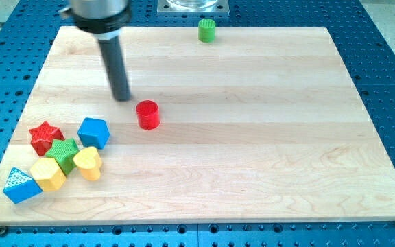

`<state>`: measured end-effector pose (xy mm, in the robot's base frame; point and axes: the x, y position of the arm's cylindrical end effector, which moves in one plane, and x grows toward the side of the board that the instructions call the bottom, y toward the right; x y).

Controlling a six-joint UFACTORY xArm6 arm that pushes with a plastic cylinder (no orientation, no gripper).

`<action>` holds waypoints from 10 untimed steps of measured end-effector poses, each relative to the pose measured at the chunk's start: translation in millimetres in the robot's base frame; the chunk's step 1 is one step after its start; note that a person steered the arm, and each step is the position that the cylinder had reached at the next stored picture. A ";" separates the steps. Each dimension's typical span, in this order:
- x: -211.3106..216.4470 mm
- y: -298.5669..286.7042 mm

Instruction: Move the red circle diagonally to the red star

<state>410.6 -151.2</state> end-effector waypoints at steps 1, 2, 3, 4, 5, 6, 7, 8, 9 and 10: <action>35.5 23.3; 51.8 84.9; 26.2 91.3; 73.7 68.0; 64.4 109.5; 19.5 118.5; 58.4 148.5; 74.0 178.8; 14.0 178.0; -83.0 115.7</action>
<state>327.6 -35.5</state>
